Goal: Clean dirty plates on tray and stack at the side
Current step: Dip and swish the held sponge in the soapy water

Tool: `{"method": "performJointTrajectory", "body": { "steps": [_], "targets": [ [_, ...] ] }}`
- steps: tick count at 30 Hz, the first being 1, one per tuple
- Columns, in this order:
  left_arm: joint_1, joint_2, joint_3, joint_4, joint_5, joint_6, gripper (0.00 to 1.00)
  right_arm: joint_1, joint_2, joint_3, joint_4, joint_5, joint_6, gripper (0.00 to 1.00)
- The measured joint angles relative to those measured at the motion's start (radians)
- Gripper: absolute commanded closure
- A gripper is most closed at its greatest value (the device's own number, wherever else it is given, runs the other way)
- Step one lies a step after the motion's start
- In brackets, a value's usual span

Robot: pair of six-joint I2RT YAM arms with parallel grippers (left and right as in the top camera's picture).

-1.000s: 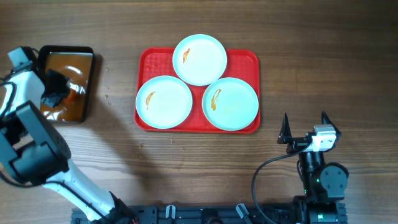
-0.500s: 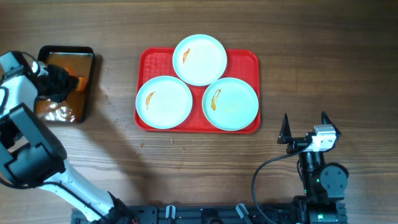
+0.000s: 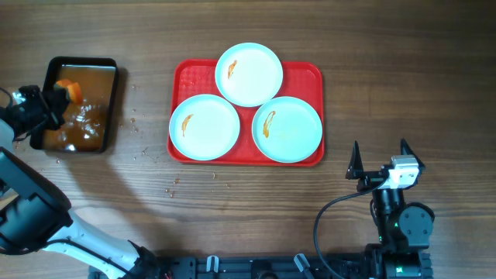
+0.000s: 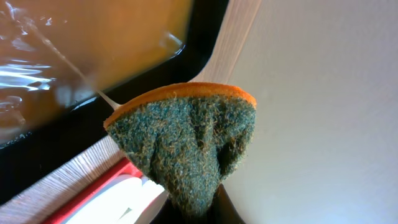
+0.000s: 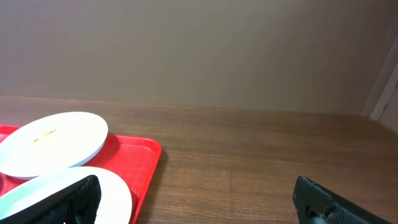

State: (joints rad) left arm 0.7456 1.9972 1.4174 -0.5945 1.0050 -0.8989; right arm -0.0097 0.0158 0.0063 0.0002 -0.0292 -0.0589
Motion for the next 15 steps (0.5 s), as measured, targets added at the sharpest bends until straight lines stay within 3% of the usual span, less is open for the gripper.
{"method": "performJointTrajectory", "body": {
  "steps": [6,11,15],
  "targets": [
    [0.0,0.0,0.0,0.004,-0.011,-0.136,0.96,0.0,0.0,0.0,0.0,0.0,0.0,0.0],
    [0.001,0.0,0.0,0.023,-0.254,-0.162,0.96,0.0,0.0,0.0,0.0,0.0,0.0,0.0],
    [0.001,0.0,0.0,-0.001,-0.404,-0.104,0.96,0.0,0.0,0.0,0.0,0.0,0.0,0.0]
  ]
}}
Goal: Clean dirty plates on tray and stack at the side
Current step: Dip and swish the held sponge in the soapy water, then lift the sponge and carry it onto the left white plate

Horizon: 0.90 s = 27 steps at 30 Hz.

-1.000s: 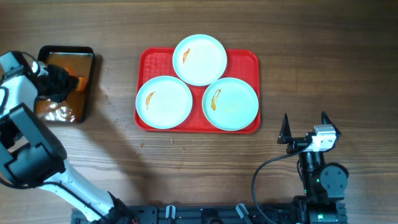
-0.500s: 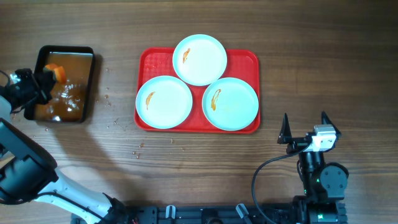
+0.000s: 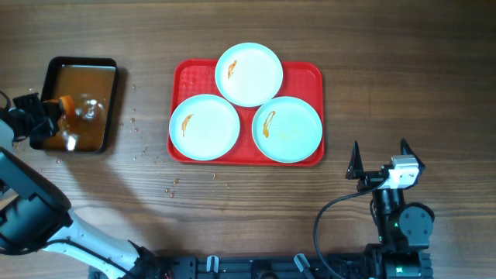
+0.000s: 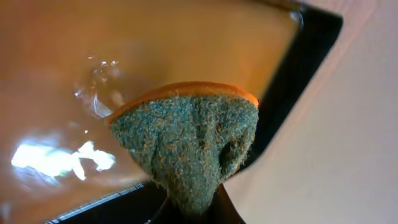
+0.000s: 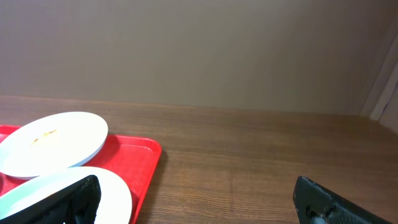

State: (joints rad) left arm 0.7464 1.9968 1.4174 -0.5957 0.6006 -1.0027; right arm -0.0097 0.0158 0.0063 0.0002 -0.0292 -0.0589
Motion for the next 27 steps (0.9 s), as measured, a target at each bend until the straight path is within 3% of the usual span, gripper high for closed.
{"method": "performJointTrajectory", "body": {
  "steps": [14,16,19,22,25,27],
  "targets": [
    [-0.002,0.0,0.0,-0.04,-0.135,0.038,0.96,0.0,0.0,0.0,0.0,0.0,0.0,0.0],
    [-0.004,0.0,-0.005,0.042,-0.036,0.031,0.96,0.0,0.0,0.0,0.0,0.0,0.0,0.0],
    [-0.01,0.0,-0.005,0.269,0.263,-0.092,0.96,0.0,0.0,0.0,0.0,0.0,0.0,0.0],
    [-0.023,-0.002,0.0,0.299,0.406,-0.173,0.96,0.0,0.0,0.0,0.0,0.0,0.0,0.0],
    [-0.064,-0.003,0.006,0.117,0.27,-0.043,0.96,0.0,0.0,0.0,0.0,0.0,0.0,0.0],
    [-0.148,-0.003,0.003,0.038,0.022,0.162,0.96,0.0,0.0,0.0,0.0,0.0,0.0,0.01]
  ]
}}
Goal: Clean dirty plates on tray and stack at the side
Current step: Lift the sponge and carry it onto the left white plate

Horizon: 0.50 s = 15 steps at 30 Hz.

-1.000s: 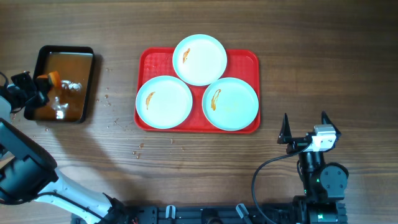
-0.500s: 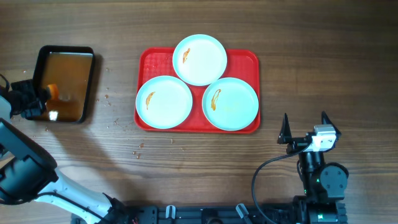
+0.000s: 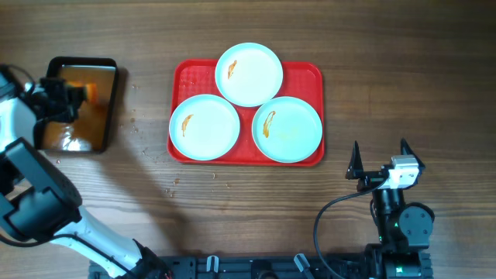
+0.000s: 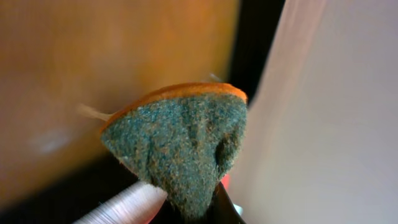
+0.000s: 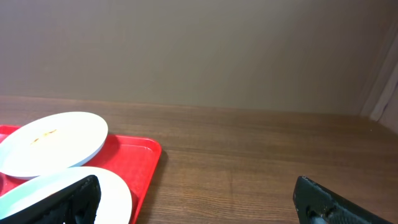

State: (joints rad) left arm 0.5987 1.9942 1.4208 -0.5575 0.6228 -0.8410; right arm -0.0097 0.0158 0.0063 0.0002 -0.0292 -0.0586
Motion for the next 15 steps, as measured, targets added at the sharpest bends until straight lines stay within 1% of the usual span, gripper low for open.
{"method": "performJointTrajectory", "body": {
  "steps": [3,5,8,9,11,12,13,15],
  "targets": [
    [-0.029,-0.014,-0.001,0.034,-0.066,0.168,0.96,0.0,0.0,0.0,0.0,0.0,0.0,0.0],
    [-0.024,-0.087,-0.001,0.066,-0.098,0.266,0.96,0.0,0.0,0.0,0.0,0.0,0.0,0.0],
    [-0.051,-0.244,0.01,0.099,-0.134,0.345,0.96,0.0,0.0,0.0,0.0,0.0,0.0,0.0],
    [-0.067,-0.254,0.014,0.104,-0.159,0.354,0.96,0.0,0.0,0.0,0.0,0.0,0.0,0.0],
    [-0.111,-0.214,0.005,0.126,-0.243,0.401,0.96,0.0,0.0,0.0,0.0,0.0,0.0,0.0],
    [-0.121,-0.182,-0.002,0.124,-0.278,0.456,0.96,0.0,0.0,0.0,0.0,0.0,0.0,0.0],
    [-0.134,-0.076,-0.035,0.112,-0.295,0.482,0.96,0.0,0.0,0.0,0.0,0.0,0.0,0.0],
    [-0.124,-0.041,-0.057,0.086,-0.318,0.519,0.96,0.0,0.0,0.0,0.0,0.0,0.0,0.0]
  ]
}}
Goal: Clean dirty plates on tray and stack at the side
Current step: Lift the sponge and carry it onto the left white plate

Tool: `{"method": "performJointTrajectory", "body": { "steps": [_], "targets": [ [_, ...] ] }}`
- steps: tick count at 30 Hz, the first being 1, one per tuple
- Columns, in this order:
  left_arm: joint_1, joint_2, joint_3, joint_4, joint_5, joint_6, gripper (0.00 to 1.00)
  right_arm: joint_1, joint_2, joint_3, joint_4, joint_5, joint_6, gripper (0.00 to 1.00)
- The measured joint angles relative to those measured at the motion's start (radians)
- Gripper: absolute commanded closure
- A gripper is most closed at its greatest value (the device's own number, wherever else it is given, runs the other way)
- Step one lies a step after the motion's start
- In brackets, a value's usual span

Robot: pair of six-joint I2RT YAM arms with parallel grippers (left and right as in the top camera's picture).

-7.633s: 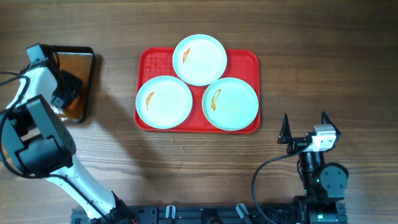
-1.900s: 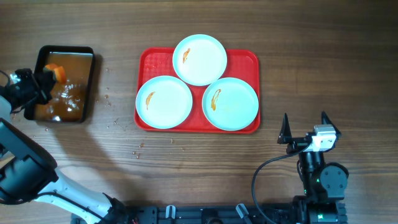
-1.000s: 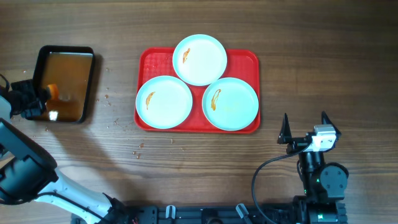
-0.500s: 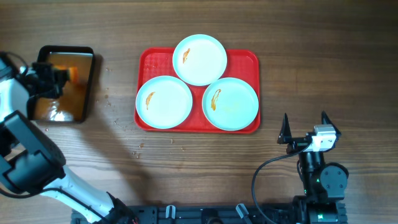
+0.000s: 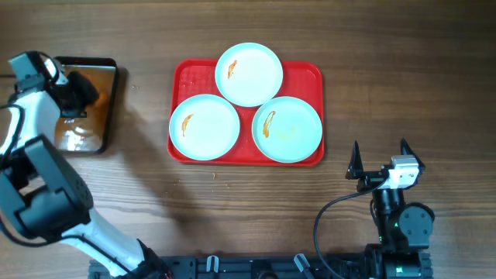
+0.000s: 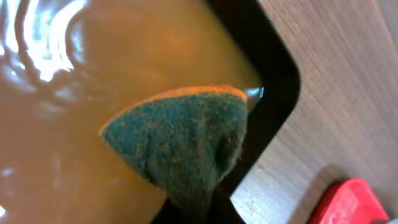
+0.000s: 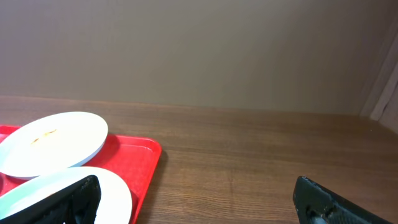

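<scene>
Three white plates with orange smears lie on the red tray [image 5: 311,71]: one at the back [image 5: 249,74], one front left [image 5: 204,127], one front right [image 5: 287,129]. My left gripper [image 5: 77,93] is shut on a green and orange sponge [image 6: 180,140], held over the brown liquid of the black pan [image 5: 81,138] near its right side. Whether the sponge touches the liquid I cannot tell. The jaws are mostly hidden under the sponge. My right gripper [image 5: 380,164] stands open, front right of the tray, holding nothing.
Bare wooden table [image 5: 403,77] lies right of the tray and between pan and tray. Crumbs or drops are scattered on the wood [image 5: 174,184] front left of the tray. The tray's red corner [image 6: 348,202] shows in the left wrist view.
My left wrist has turned and shifted a little to the right over the pan, sponge still held. Its camera now looks down on the liquid and the pan's corner. The right arm is unchanged.
My left gripper held the sponge over the rippling liquid in the pan, then at the pan's left side, then at its upper middle. Now it holds it nearer the pan's right side. Plates, tray and right arm have stayed where they were.
</scene>
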State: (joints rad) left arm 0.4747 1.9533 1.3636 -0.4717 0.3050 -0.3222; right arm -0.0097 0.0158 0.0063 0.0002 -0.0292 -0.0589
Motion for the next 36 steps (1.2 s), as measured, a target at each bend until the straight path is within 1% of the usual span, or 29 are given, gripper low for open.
{"method": "performJointTrajectory", "body": {
  "steps": [2,3,5,7,9,11,12,14,18,19,20,23,25,27,28,31,32,33,34,36],
  "targets": [
    [0.015,-0.063,0.003,0.018,-0.012,0.019,0.96,0.0,0.0,0.0,0.0,0.0,0.0,0.0],
    [0.018,-0.163,0.008,0.036,-0.018,0.026,0.96,0.0,0.0,0.0,0.0,0.0,0.0,0.0],
    [0.014,-0.26,0.03,0.07,-0.019,0.032,0.96,0.0,0.0,0.0,0.0,0.0,0.0,0.0],
    [0.01,-0.288,0.048,0.095,-0.021,0.033,0.96,0.0,0.0,0.0,0.0,0.0,0.0,0.0],
    [0.009,-0.199,0.034,0.083,-0.058,0.034,0.96,0.0,0.0,0.0,0.0,0.0,0.0,0.0],
    [0.017,-0.034,-0.004,0.056,-0.101,0.04,0.96,0.0,0.0,0.0,0.0,0.0,0.0,0.0],
    [0.024,-0.012,-0.019,0.038,-0.106,0.041,0.96,0.0,0.0,0.0,0.0,0.0,0.0,0.0],
    [0.04,-0.061,-0.018,0.047,-0.095,0.041,0.96,0.0,0.0,0.0,0.0,0.0,0.0,0.0],
    [0.023,-0.289,0.037,0.084,-0.07,0.055,0.96,0.0,0.0,0.0,0.0,0.0,0.0,0.0],
    [0.015,-0.296,0.047,0.095,-0.076,0.059,0.96,0.0,0.0,0.0,0.0,0.0,0.0,0.0],
    [0.012,-0.274,0.047,0.089,-0.082,0.06,0.96,0.0,0.0,0.0,0.0,0.0,0.0,0.0],
    [0.02,-0.069,0.012,0.014,-0.107,0.088,0.96,0.0,0.0,0.0,0.0,0.0,0.0,0.0],
    [0.032,-0.045,-0.012,-0.014,-0.114,0.101,0.96,0.0,0.0,0.0,0.0,0.0,0.0,0.0],
    [0.036,-0.13,-0.007,0.01,-0.106,0.106,0.96,0.0,0.0,0.0,0.0,0.0,0.0,0.0],
    [0.033,-0.201,-0.004,0.035,-0.089,0.109,0.96,0.0,0.0,0.0,0.0,0.0,0.0,0.0],
    [-0.016,-0.4,0.049,0.063,-0.061,0.113,0.96,0.0,0.0,0.0,0.0,0.0,0.0,0.0],
    [-0.028,-0.407,0.051,0.068,-0.066,0.114,0.96,0.0,0.0,0.0,0.0,0.0,0.0,0.0],
    [-0.036,-0.392,0.043,0.074,-0.083,0.117,0.96,0.0,0.0,0.0,0.0,0.0,0.0,0.0],
    [-0.034,-0.317,0.017,0.07,-0.118,0.12,0.96,0.0,0.0,0.0,0.0,0.0,0.0,0.0],
    [-0.023,-0.156,-0.033,0.015,-0.159,0.13,0.96,0.0,0.0,0.0,0.0,0.0,0.0,0.0]
  ]
}}
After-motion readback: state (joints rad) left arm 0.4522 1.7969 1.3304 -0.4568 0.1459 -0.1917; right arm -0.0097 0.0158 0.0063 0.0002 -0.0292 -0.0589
